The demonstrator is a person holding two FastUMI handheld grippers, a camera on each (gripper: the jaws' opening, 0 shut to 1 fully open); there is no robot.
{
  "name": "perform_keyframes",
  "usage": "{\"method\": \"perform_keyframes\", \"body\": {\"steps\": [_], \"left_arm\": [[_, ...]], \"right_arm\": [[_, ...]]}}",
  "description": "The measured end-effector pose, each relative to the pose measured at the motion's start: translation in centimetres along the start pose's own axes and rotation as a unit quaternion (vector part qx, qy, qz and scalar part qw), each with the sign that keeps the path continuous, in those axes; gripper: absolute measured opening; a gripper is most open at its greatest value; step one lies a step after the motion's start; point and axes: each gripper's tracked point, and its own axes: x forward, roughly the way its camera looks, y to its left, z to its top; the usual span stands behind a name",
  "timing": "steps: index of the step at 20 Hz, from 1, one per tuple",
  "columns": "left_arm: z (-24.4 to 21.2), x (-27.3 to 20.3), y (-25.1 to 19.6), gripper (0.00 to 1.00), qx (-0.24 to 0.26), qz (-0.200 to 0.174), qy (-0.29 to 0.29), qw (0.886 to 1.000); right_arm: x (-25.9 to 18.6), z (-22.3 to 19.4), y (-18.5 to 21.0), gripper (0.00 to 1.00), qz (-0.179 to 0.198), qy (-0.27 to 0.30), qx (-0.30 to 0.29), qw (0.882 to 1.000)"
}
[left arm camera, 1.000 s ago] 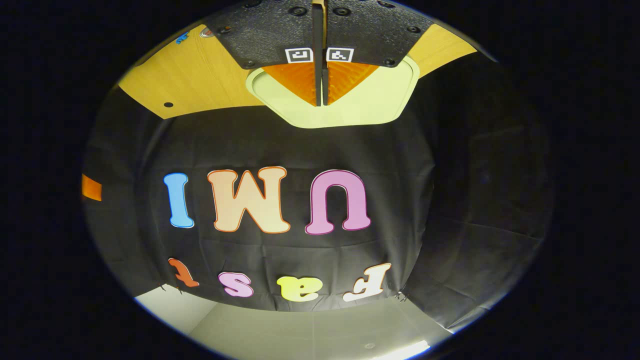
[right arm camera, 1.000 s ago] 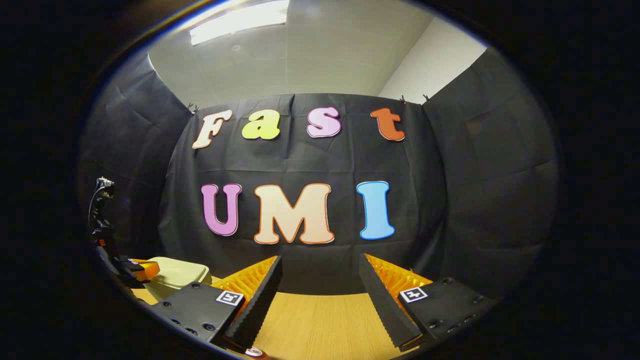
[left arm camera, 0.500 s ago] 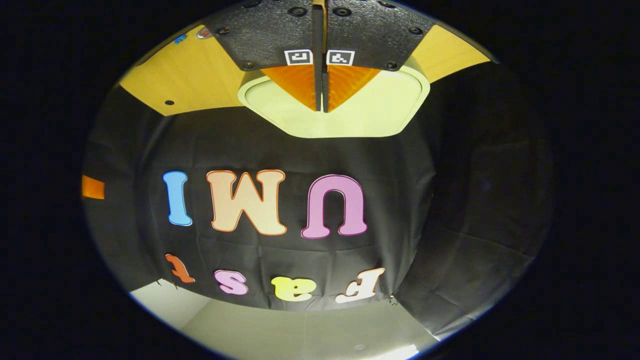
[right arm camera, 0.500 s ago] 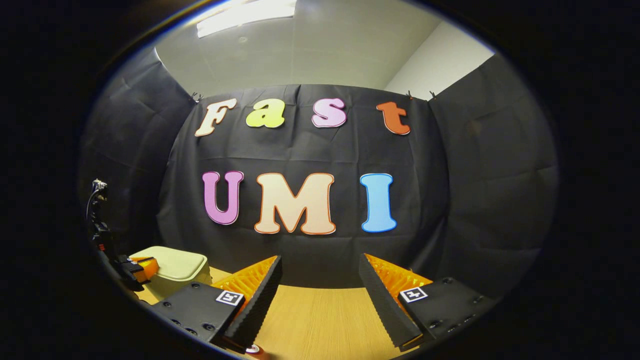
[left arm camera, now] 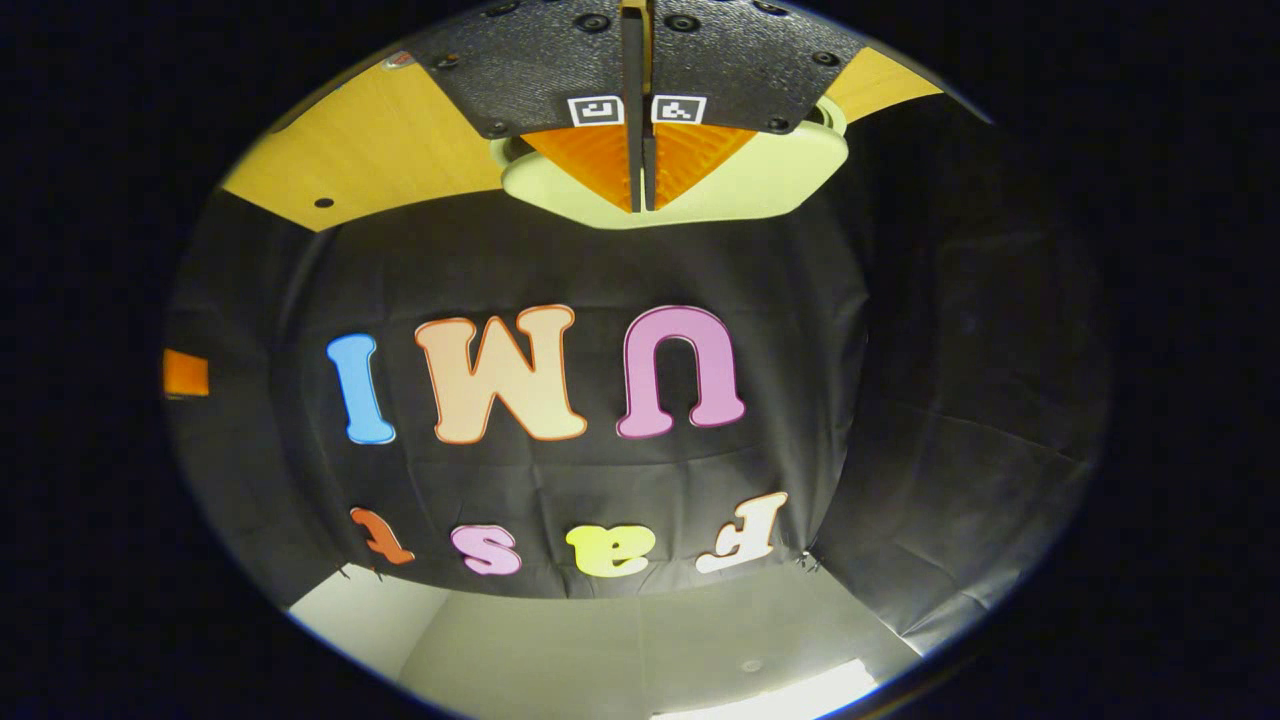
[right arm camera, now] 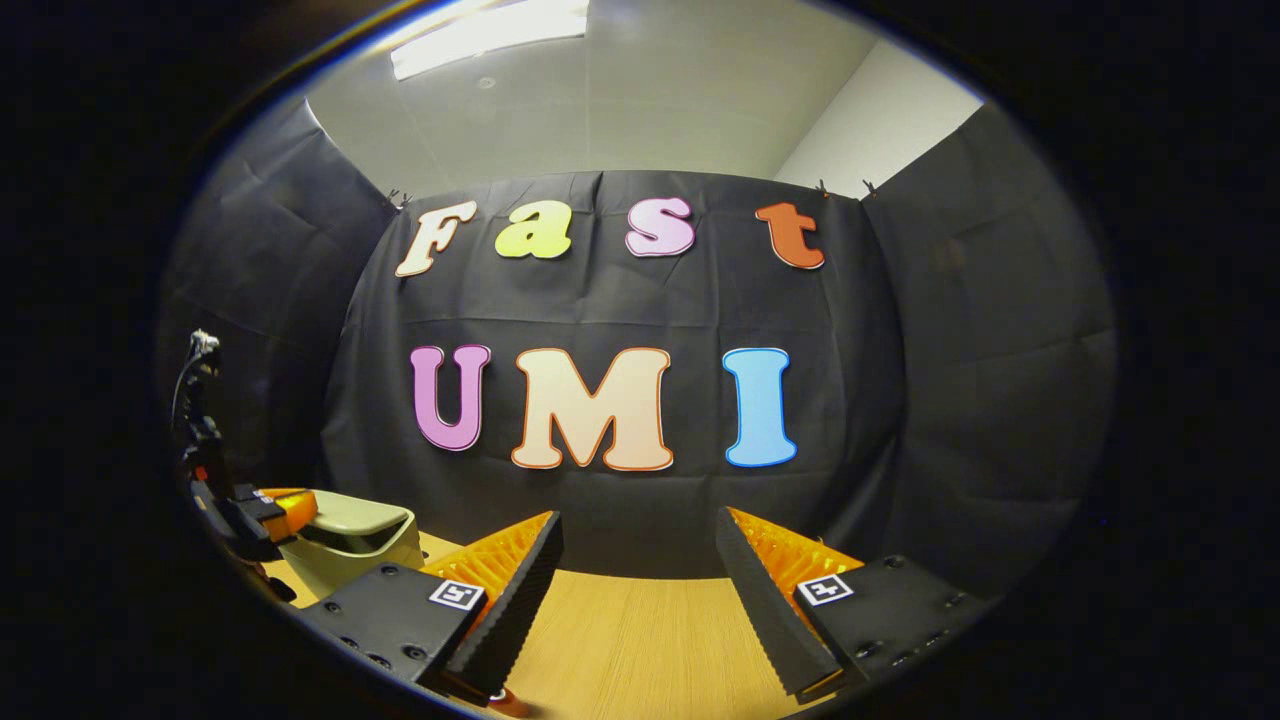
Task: Press the lid of the desktop garbage bin to open it, pick up the crumpled paper on the desktop and throw it into the bin, then pick up the pop can on the desktop and drop it into the bin, and finally close the garbage bin lid.
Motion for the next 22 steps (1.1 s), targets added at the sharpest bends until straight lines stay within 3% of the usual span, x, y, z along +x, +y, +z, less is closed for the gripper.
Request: {"method": "perform_keyframes", "body": {"steps": [7, 8, 11, 13, 16, 19, 22], "left_arm": [[5.2, -1.5, -3.3, 0.02, -0.028, -0.033, -0.046, 0.998], [5.5, -1.8, -4.0, 0.07, -0.029, -0.042, -0.049, 0.997], [5.6, -2.7, -5.8, 0.51, -0.020, -0.059, -0.048, 0.997], [5.8, -3.3, -6.7, 0.67, -0.016, -0.067, -0.050, 0.996], [5.5, -4.2, -7.7, 0.68, -0.013, -0.071, -0.049, 0.996], [5.6, -4.7, -7.9, 0.82, -0.007, -0.067, -0.048, 0.997], [5.9, -5.1, -7.6, 0.88, -0.003, -0.059, -0.050, 0.997]], "right_arm": [[-0.2, -1.9, -1.7, 0.97, 0.008, 0.018, 0.001, 1.000], [-0.2, -2.4, -1.8, 0.96, 0.012, 0.022, 0.002, 1.000], [-0.1, -4.8, -2.0, 0.97, 0.024, 0.045, -0.009, 0.999], [-0.4, -7.1, -1.7, 0.97, 0.034, 0.068, -0.020, 0.997], [-0.8, -10.9, -1.3, 0.98, 0.048, 0.105, -0.029, 0.993], [-1.2, -14.5, -0.9, 0.99, 0.058, 0.137, -0.036, 0.988], [-2.1, -18.7, -0.4, 0.99, 0.071, 0.178, -0.048, 0.980]]}}
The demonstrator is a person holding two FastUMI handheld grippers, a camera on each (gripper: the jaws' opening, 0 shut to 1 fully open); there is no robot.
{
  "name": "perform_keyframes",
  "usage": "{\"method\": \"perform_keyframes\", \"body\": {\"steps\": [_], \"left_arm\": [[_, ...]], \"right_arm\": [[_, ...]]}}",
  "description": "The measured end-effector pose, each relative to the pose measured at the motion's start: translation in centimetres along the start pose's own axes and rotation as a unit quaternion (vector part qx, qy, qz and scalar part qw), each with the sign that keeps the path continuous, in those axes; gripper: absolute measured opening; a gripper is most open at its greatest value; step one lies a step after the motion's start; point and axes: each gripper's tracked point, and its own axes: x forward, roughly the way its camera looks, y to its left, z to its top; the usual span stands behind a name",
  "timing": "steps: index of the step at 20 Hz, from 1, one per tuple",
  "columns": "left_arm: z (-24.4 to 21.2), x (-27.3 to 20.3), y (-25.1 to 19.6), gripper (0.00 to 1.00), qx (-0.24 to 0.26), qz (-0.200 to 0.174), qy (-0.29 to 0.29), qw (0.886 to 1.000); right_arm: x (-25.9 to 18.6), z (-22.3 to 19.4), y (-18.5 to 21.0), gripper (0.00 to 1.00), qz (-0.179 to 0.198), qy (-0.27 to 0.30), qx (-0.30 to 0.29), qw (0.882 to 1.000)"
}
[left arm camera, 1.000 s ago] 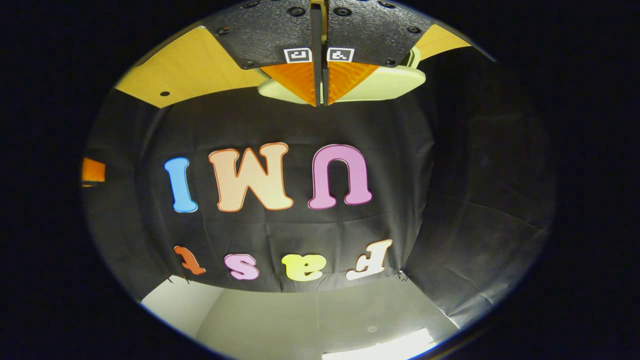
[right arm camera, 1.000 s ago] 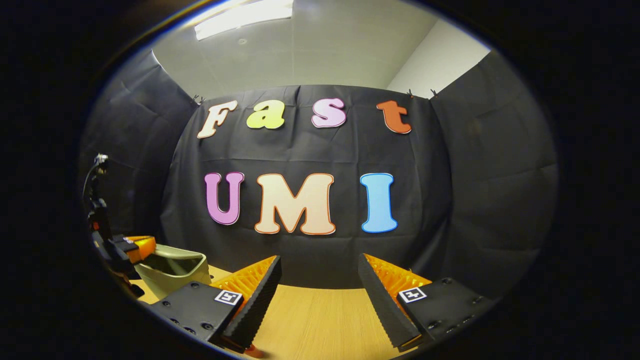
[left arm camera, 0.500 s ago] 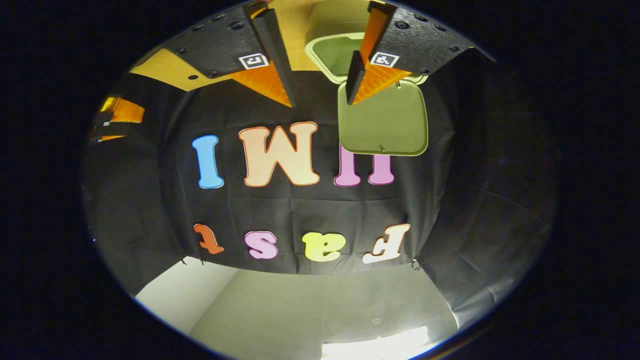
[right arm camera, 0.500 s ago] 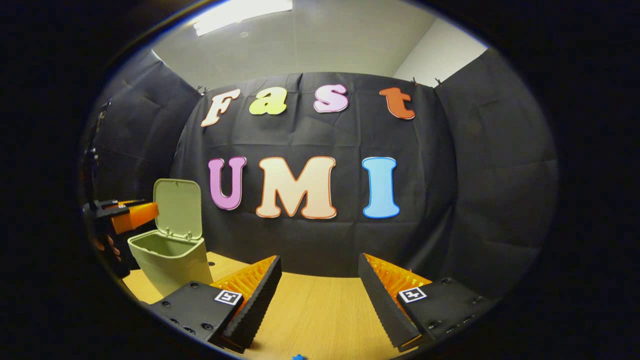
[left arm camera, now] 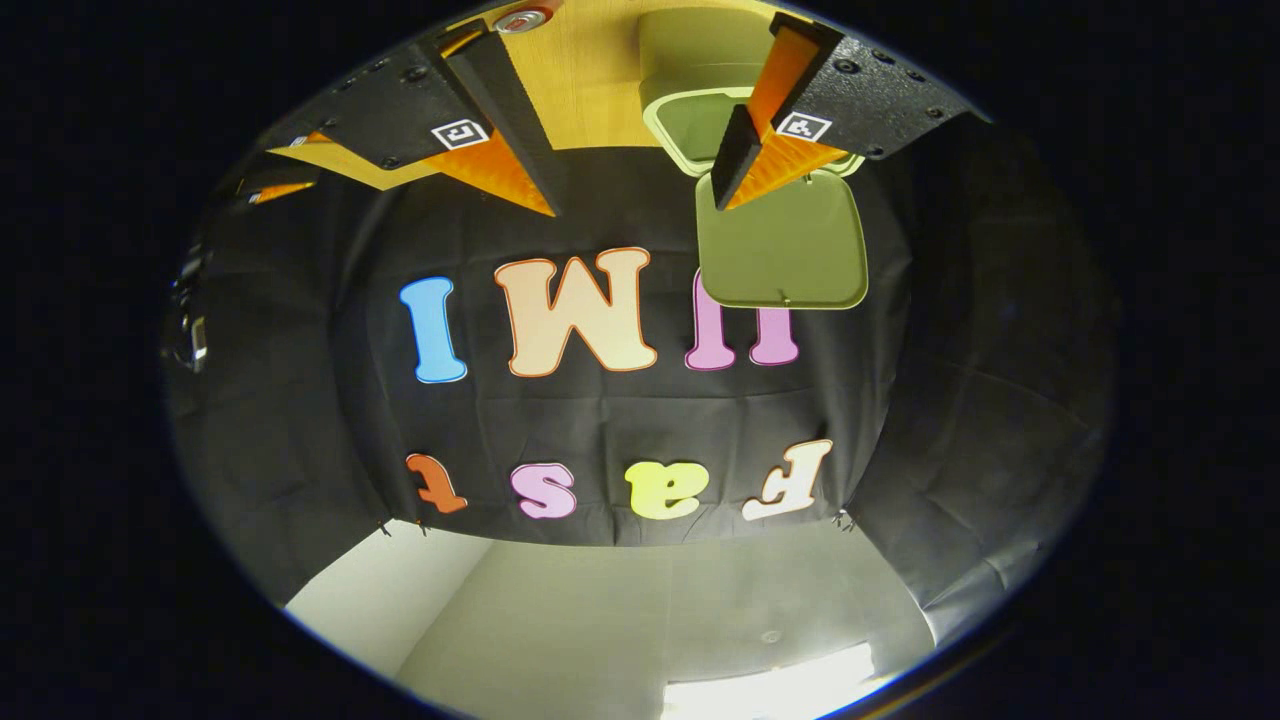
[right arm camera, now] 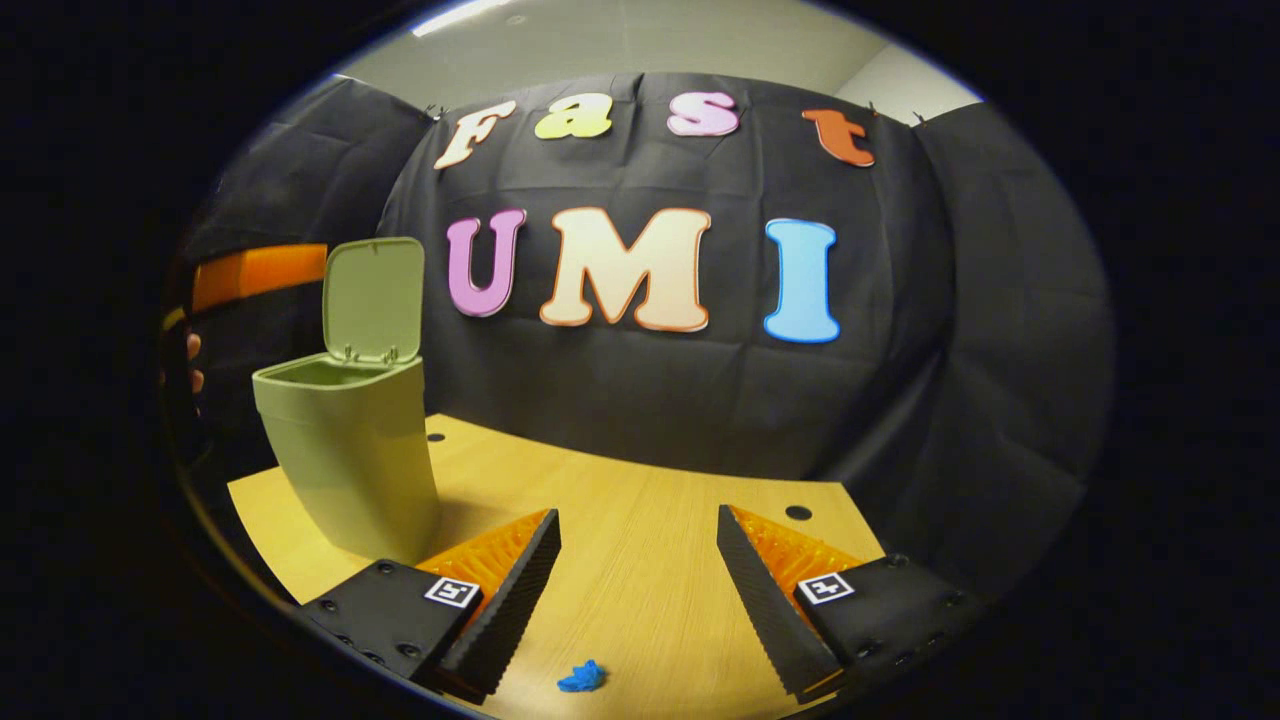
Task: Press the lid of the desktop garbage bin to open it, pick up the crumpled paper on the desktop and throw it into the bin, then pick up the pop can on the desktop and drop it into the bin, and finally close the garbage bin lid.
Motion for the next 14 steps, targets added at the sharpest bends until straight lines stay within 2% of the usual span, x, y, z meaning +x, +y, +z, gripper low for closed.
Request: {"method": "perform_keyframes", "body": {"steps": [7, 14], "left_arm": [[1.1, -0.7, 2.0, 0.89, 0.012, 0.023, -0.009, 1.000], [0.3, -1.3, 4.0, 0.89, 0.023, 0.039, 0.001, 0.999]], "right_arm": [[0.9, -10.2, 1.7, 0.99, 0.025, 0.110, -0.020, 0.993], [1.0, -17.5, 2.7, 0.99, 0.036, 0.184, -0.043, 0.981]]}}
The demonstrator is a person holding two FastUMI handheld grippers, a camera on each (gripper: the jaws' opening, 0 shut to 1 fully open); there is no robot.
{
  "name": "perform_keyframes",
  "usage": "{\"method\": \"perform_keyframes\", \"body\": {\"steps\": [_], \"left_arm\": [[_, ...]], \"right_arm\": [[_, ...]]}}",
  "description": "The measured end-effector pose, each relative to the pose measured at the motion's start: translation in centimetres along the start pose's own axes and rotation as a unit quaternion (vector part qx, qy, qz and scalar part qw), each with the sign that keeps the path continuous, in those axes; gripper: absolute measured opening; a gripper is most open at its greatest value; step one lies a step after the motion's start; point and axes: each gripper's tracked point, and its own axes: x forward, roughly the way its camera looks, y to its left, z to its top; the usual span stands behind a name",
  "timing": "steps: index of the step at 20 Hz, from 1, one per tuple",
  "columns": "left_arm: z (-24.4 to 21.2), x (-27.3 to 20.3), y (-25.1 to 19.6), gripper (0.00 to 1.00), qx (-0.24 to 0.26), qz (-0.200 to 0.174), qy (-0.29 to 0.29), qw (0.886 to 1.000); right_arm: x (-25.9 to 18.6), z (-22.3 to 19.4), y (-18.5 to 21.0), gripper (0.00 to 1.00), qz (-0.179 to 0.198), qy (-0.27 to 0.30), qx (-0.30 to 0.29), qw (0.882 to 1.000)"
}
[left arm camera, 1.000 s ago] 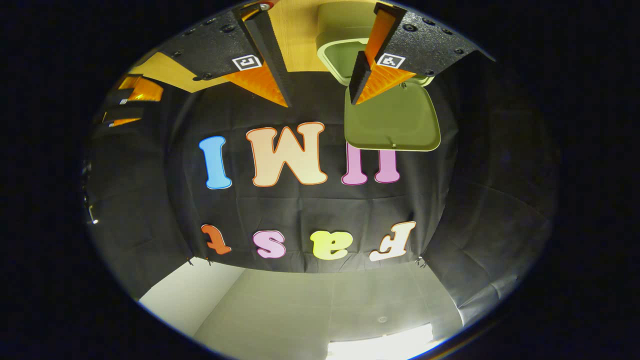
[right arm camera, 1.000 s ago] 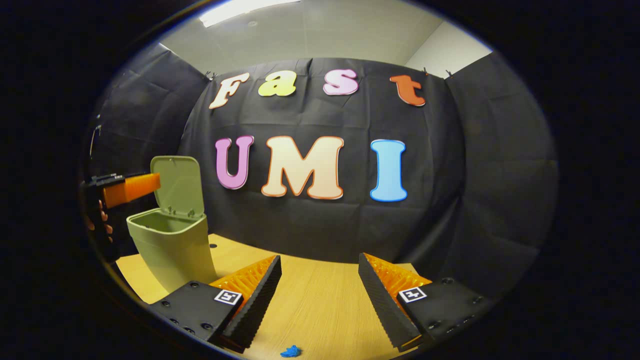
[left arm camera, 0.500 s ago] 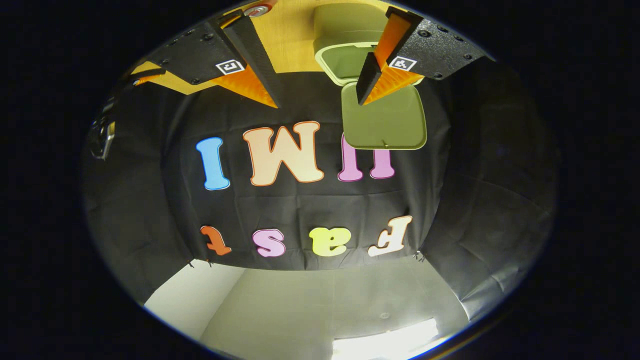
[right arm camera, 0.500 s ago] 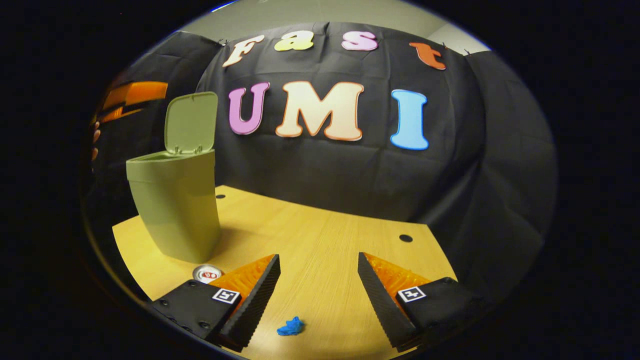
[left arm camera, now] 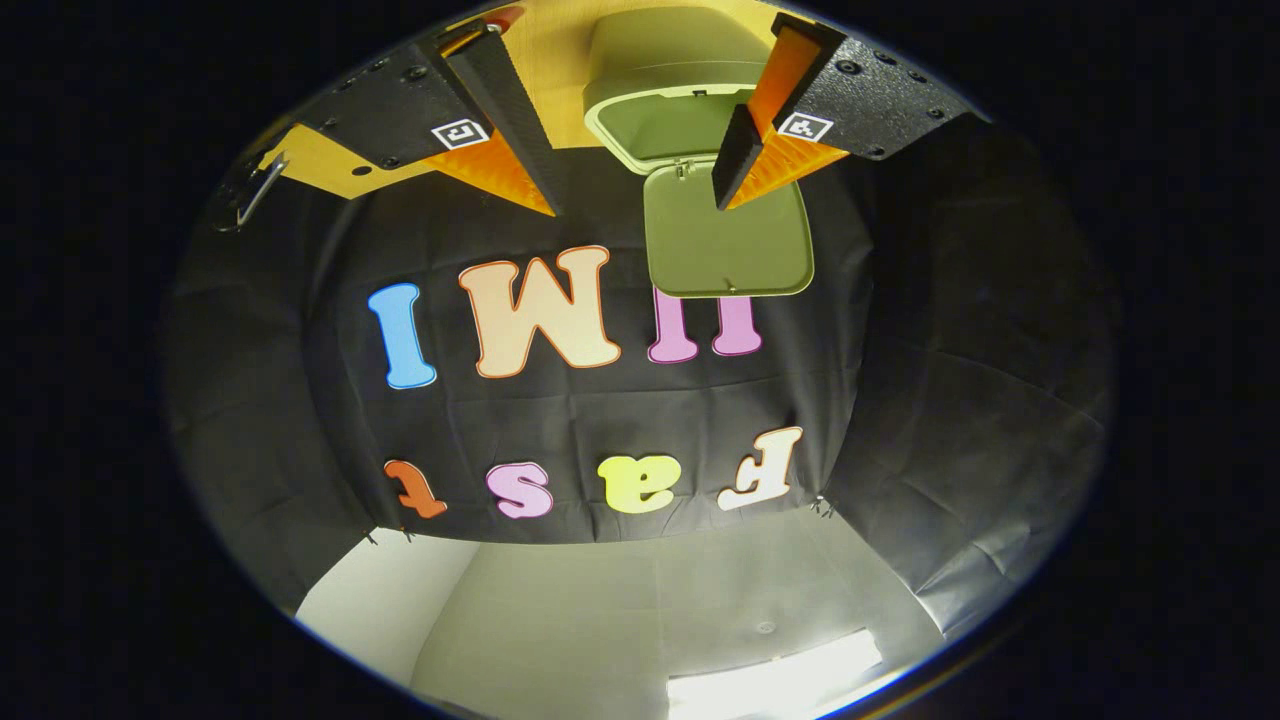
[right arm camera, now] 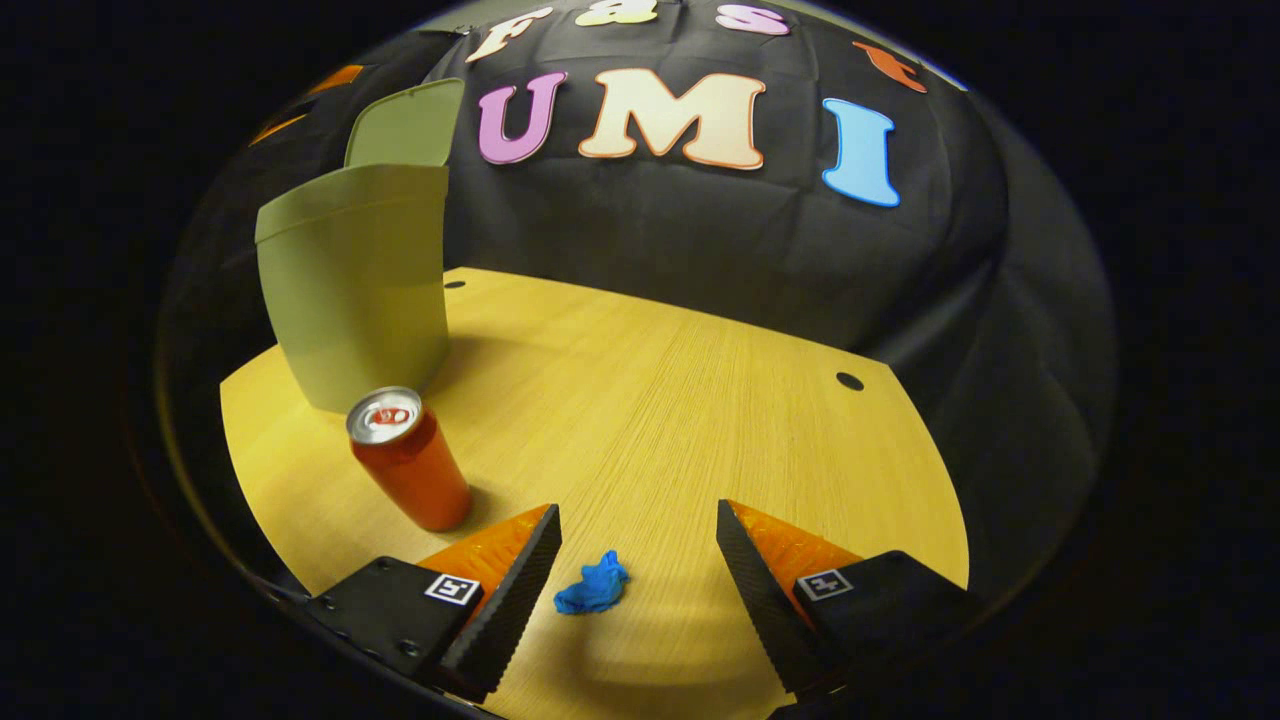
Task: Press the lid of the desktop garbage bin to open it, pick up the crumpled paper on the desktop and throw it into the bin, then pick up the pop can on the desktop and drop it into the bin, and finally close the garbage bin lid.
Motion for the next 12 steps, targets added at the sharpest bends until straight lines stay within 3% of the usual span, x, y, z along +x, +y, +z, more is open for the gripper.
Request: {"method": "perform_keyframes", "body": {"steps": [3, 4, 8, 10, 12], "left_arm": [[-0.5, 0.0, 0.8, 0.89, 0.003, 0.006, 0.006, 1.000], [-0.7, -0.1, 1.1, 0.89, 0.004, 0.008, 0.008, 1.000], [-1.3, -0.1, 2.0, 0.89, 0.004, 0.014, 0.014, 1.000], [-1.6, 0.0, 2.3, 0.89, 0.004, 0.015, 0.018, 1.000], [-1.8, 0.0, 2.6, 0.89, 0.002, 0.016, 0.020, 1.000]], "right_arm": [[0.6, -2.5, 0.6, 0.96, 0.011, 0.032, 0.007, 0.999], [0.8, -3.5, 0.8, 1.00, 0.010, 0.042, 0.008, 0.999], [0.8, -5.9, 1.3, 0.82, 0.017, 0.079, 0.015, 0.997], [0.8, -6.3, 1.3, 0.61, 0.017, 0.085, 0.018, 0.996], [0.8, -6.0, 1.5, 0.26, 0.021, 0.079, 0.026, 0.996]]}}
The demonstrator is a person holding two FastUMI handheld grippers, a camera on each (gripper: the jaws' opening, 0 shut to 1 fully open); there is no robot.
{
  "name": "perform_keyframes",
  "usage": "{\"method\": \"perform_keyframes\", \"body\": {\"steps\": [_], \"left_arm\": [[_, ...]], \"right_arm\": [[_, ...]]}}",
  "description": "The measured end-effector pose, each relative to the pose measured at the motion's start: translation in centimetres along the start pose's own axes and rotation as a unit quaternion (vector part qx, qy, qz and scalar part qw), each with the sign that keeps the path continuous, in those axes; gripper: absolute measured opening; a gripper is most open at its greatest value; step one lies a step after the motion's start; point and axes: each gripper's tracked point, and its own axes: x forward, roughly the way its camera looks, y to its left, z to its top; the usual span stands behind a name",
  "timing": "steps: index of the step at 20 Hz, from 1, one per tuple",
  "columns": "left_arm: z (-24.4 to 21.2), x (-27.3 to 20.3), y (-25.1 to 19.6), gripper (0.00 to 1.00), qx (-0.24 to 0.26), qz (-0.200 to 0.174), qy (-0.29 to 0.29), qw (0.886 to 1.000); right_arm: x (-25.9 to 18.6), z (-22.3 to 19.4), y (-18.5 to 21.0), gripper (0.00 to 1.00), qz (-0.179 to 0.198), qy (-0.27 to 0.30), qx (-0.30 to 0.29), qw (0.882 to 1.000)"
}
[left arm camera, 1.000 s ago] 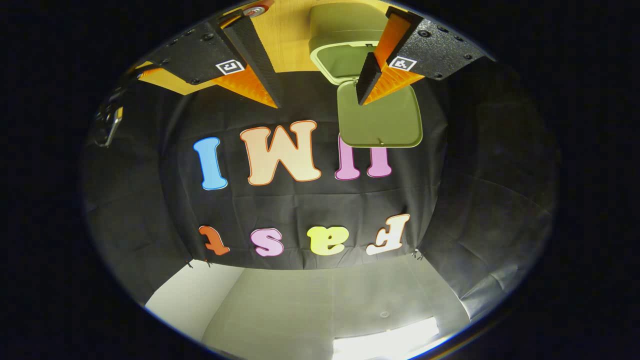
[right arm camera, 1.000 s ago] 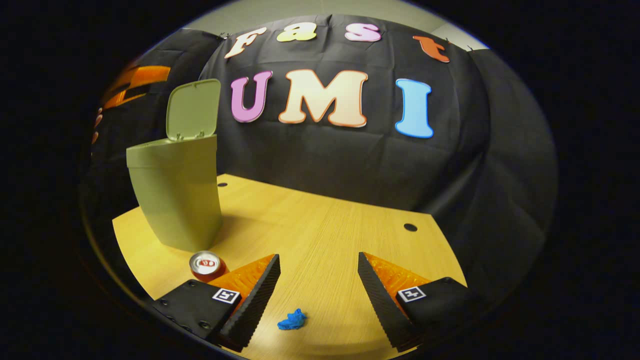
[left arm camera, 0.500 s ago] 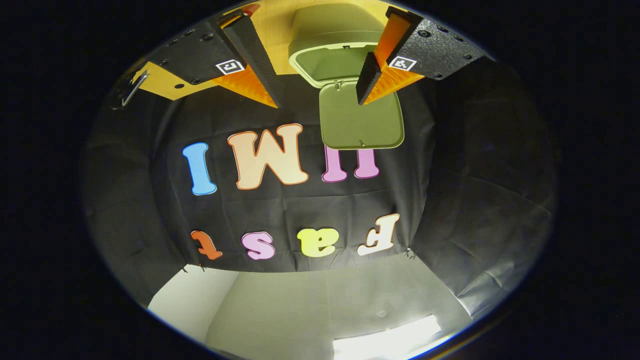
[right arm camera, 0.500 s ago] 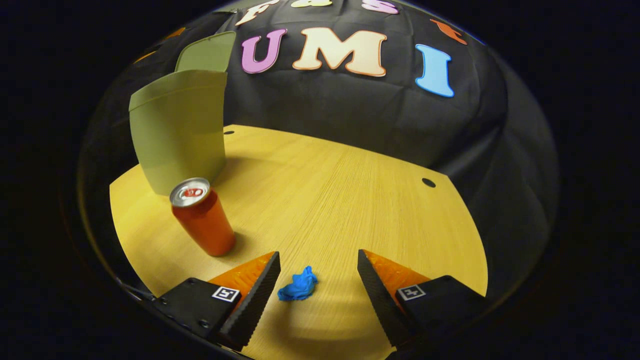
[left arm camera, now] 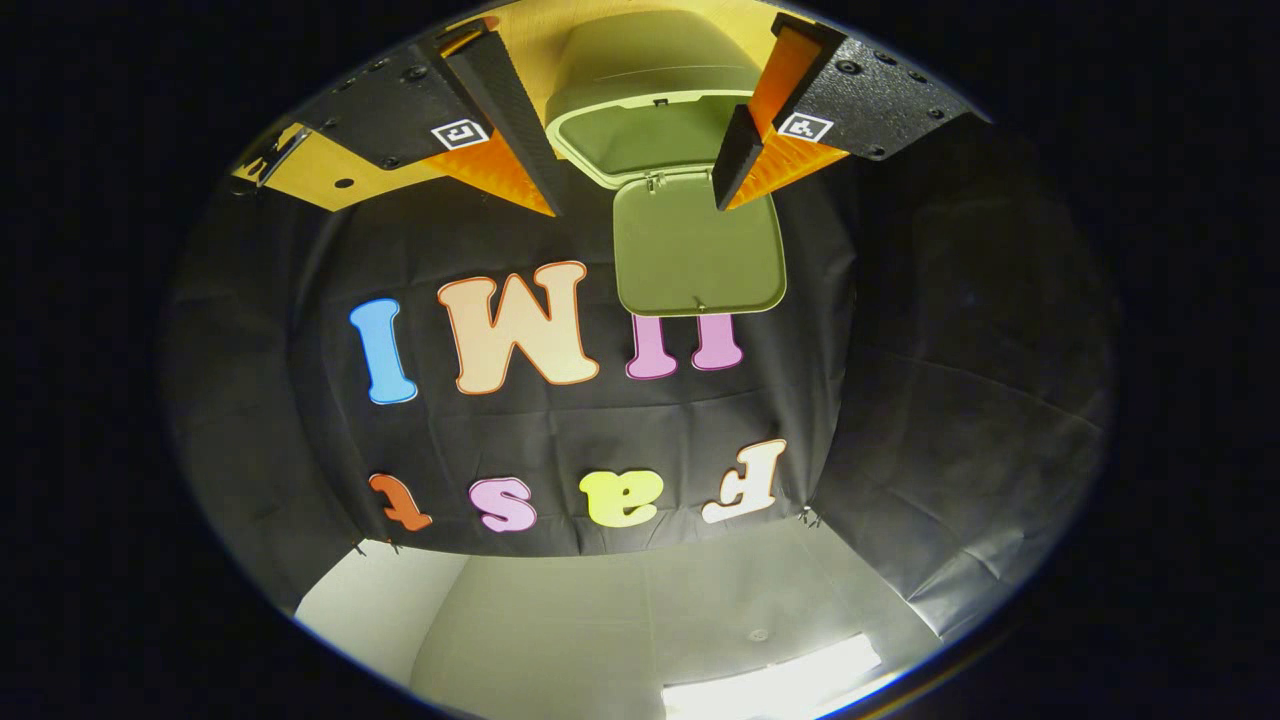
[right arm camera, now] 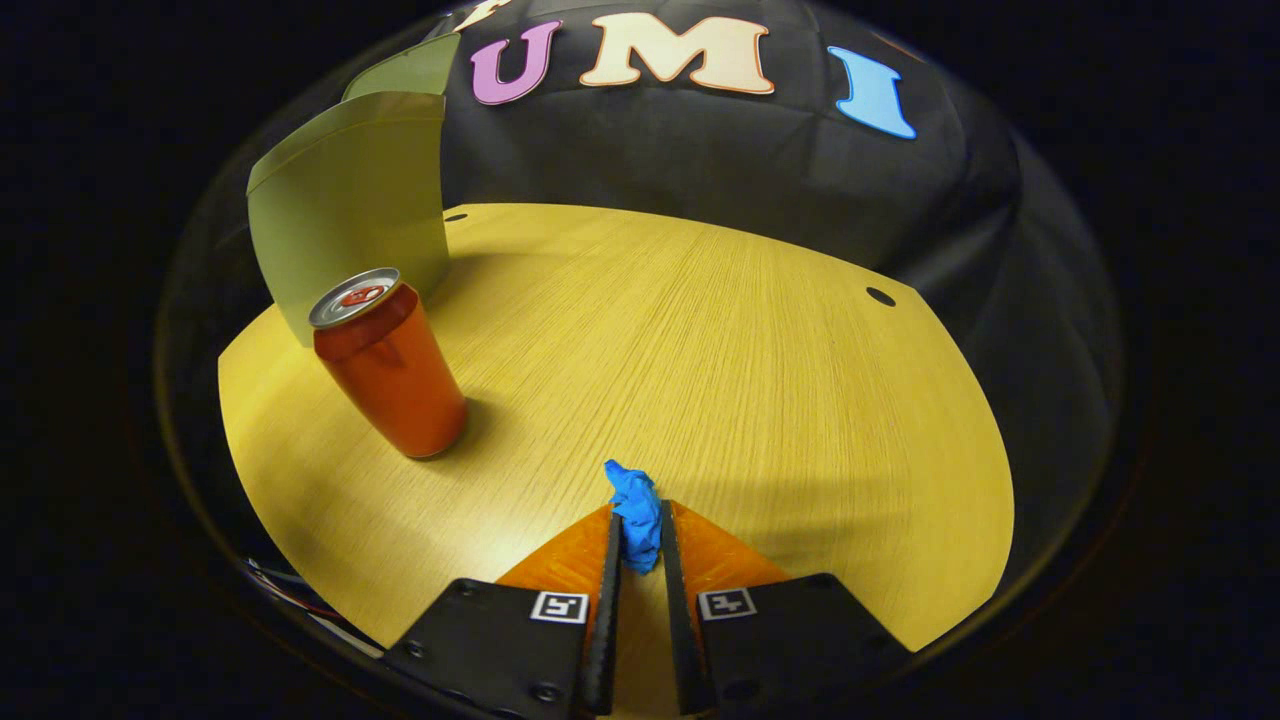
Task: Press the lid of the desktop garbage bin to open it, pick up the crumpled paper on the desktop and throw it into the bin, then pick up the pop can on the desktop and drop it into the bin, and finally close the garbage bin lid.
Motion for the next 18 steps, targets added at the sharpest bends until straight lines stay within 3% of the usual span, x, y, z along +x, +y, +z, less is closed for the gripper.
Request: {"method": "perform_keyframes", "body": {"steps": [4, 6, 7, 8, 9, 12, 13, 18], "left_arm": [[-0.4, 0.2, 0.3, 0.89, -0.002, 0.001, 0.006, 1.000], [-0.3, 0.3, 0.6, 0.94, -0.003, 0.001, 0.005, 1.000], [-0.4, 0.4, 0.7, 0.89, -0.004, 0.002, 0.004, 1.000], [-0.3, 0.5, 0.7, 0.94, -0.005, 0.001, 0.004, 1.000], [-0.4, 0.5, 0.7, 0.89, -0.005, 0.001, 0.003, 1.000], [-0.9, 0.4, 1.1, 0.89, -0.006, 0.003, 0.005, 1.000], [-1.1, 0.5, 1.4, 0.94, -0.007, 0.004, 0.007, 1.000], [-2.2, 0.5, 2.8, 0.94, -0.014, 0.013, 0.017, 1.000]], "right_arm": [[-0.6, 2.4, -0.1, 0.25, 0.002, -0.025, 0.003, 1.000], [-1.1, 5.1, -0.2, 0.25, 0.003, -0.052, 0.009, 0.999], [-1.4, 6.8, -0.2, 0.25, 0.004, -0.068, 0.013, 0.998], [-1.9, 8.4, -0.2, 0.25, 0.003, -0.084, 0.018, 0.996], [-2.4, 10.2, -0.3, 0.25, 0.002, -0.100, 0.022, 0.995], [-3.8, 15.9, 0.2, 0.22, 0.003, -0.155, 0.023, 0.988], [-4.4, 17.8, 0.7, 0.25, 0.007, -0.173, 0.021, 0.985], [-7.3, 26.1, 3.9, 0.25, 0.038, -0.247, 0.025, 0.968]]}}
